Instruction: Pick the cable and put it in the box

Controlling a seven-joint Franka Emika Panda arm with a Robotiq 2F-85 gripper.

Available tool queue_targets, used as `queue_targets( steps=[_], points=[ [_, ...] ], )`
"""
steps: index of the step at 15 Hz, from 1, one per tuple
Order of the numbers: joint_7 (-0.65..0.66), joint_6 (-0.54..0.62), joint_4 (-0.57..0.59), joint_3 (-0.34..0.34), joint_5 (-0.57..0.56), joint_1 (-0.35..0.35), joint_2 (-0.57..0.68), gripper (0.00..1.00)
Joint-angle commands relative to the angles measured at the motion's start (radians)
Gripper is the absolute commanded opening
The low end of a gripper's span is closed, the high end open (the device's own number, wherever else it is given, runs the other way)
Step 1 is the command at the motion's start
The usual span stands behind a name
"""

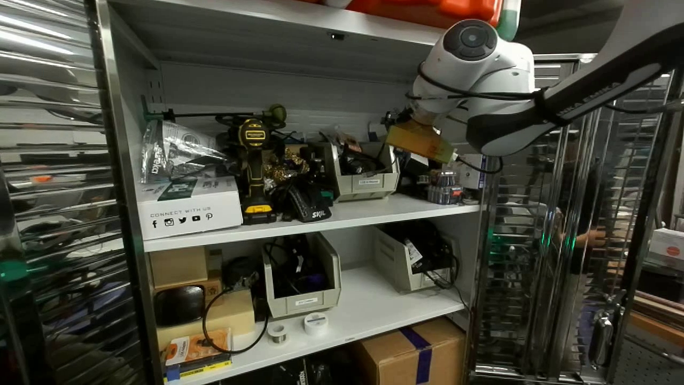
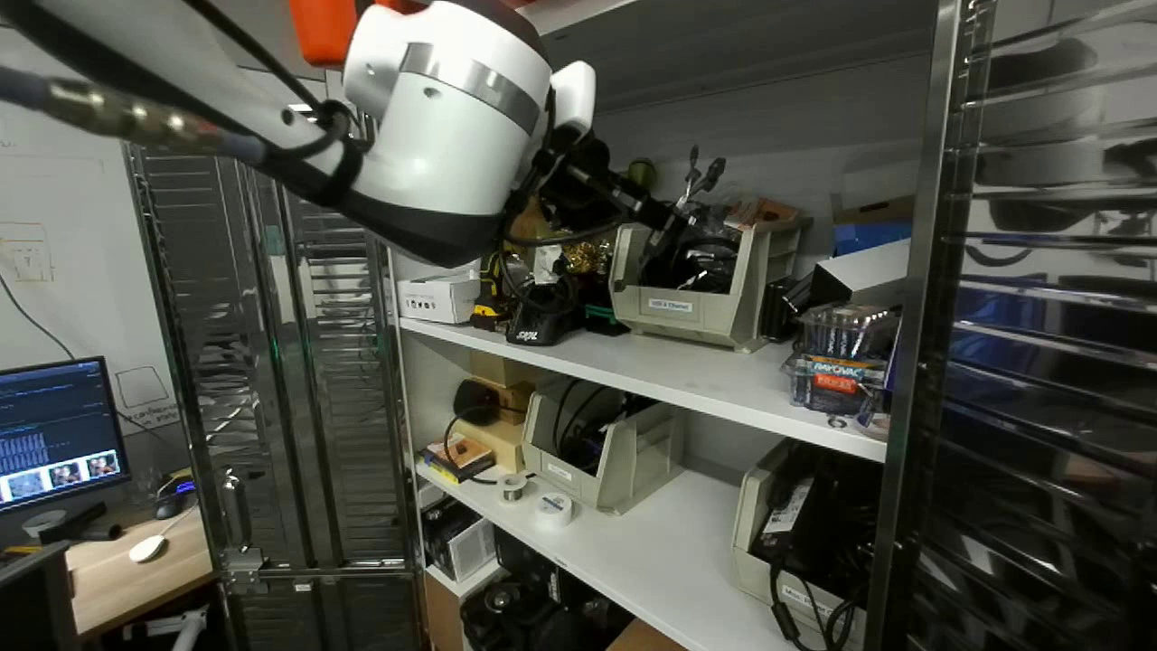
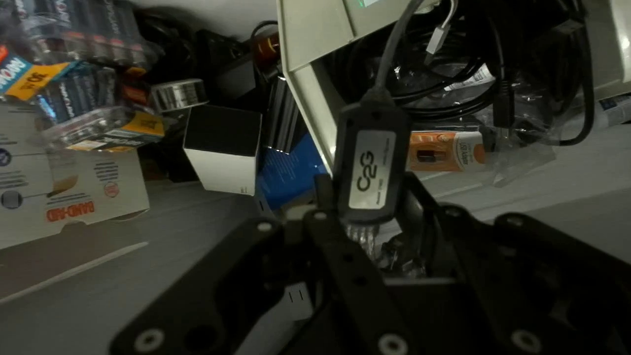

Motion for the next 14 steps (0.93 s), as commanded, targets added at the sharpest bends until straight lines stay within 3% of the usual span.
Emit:
queue_targets(
  steps=[1,7,8,9,11,13,14],
  points=[
    [-0.013,-0.059,0.232,0.016,0.012,0.024,0.165,0.15],
    [-0.170,-0.153,0.506,0.046,0.161,0.045,0.350,0.15],
    [-0.229,-0.150,0.539,-0.035,0.241,0.115,0.368,0.16],
    [-0.312,-0.192,0.566,0.064,0.296,0.046,0.393,0.15],
    [-0.468,-0.274,0.559,0.160,0.427,0.000,0.411,0.15],
    [-0.617,-0.376,0.623,0.242,0.547,-0.032,0.453,0.15],
    [-0.687,-0.432,0.681,0.244,0.601,-0.022,0.478,0.15]
  ],
)
